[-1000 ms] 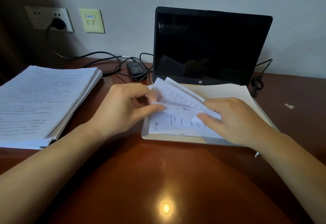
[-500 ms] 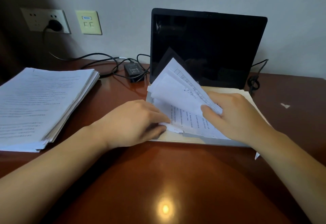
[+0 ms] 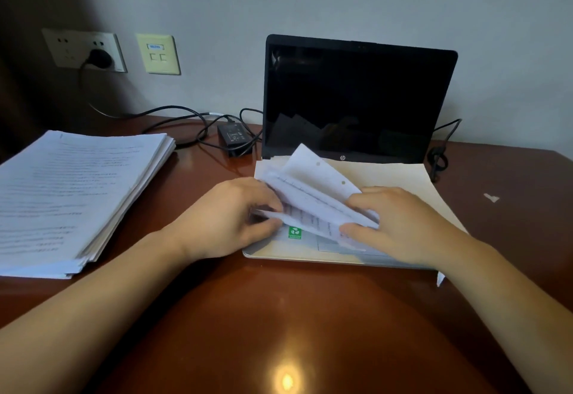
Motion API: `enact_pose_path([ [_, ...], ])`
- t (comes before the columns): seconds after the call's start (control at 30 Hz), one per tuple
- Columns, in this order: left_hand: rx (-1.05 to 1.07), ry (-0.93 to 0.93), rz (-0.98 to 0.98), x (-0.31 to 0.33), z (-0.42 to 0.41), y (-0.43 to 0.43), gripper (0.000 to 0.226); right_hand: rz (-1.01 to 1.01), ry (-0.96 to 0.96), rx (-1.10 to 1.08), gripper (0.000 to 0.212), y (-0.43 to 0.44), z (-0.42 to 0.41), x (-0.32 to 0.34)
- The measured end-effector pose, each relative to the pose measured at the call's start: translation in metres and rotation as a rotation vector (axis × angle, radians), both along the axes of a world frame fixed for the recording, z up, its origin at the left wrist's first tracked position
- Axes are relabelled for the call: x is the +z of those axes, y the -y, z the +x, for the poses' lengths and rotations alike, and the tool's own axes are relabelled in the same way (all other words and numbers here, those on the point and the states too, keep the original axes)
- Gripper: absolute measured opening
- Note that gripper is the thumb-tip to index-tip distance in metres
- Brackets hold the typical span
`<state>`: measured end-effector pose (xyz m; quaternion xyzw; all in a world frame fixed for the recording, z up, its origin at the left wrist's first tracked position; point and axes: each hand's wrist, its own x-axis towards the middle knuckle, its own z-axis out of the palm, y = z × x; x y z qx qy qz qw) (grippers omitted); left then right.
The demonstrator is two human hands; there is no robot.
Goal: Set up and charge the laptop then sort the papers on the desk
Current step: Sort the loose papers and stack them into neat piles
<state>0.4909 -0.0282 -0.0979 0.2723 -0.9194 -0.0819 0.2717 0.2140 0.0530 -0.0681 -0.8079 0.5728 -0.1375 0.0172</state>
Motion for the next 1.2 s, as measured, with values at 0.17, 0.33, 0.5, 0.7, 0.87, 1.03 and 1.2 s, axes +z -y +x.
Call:
enact_pose_path([
  [0.17, -0.037, 0.085, 0.032, -0.002, -0.005, 0.000, 0.025, -0.092, 0.028, -0.068, 0.049, 0.002, 0.000, 0.000],
  [0.33, 0.229, -0.035, -0.018, 0.002, 0.010, 0.001, 0.027, -0.370, 0.184, -0.234, 0.059, 0.005, -0.004, 0.002],
  [0.5, 0.528, -0.275, 0.045, 0.013, 0.022, 0.000, 0.017, -0.528, 0.332, -0.440, 0.058, 0.011, -0.019, 0.008],
  [0.7, 0.805, -0.546, 0.041, 0.028, 0.033, -0.004, 0.034, -0.467, 0.743, -0.534, 0.049, 0.018, -0.035, 0.006],
  [0.87, 0.787, -0.743, -0.061, 0.046, 0.015, -0.030, 0.029, -0.327, 1.339, -0.516, 0.011, 0.016, -0.023, 0.015],
  [1.03, 0.775, -0.950, -0.101, 0.059, 0.013, -0.039, 0.027, -0.446, 1.471, -0.544, 0.022, 0.020, -0.021, 0.014],
  [1.2, 0.661, -0.970, -0.215, 0.066, -0.021, -0.061, 0.036, -0.314, 1.575, -0.482, 0.018, 0.016, -0.004, 0.013],
])
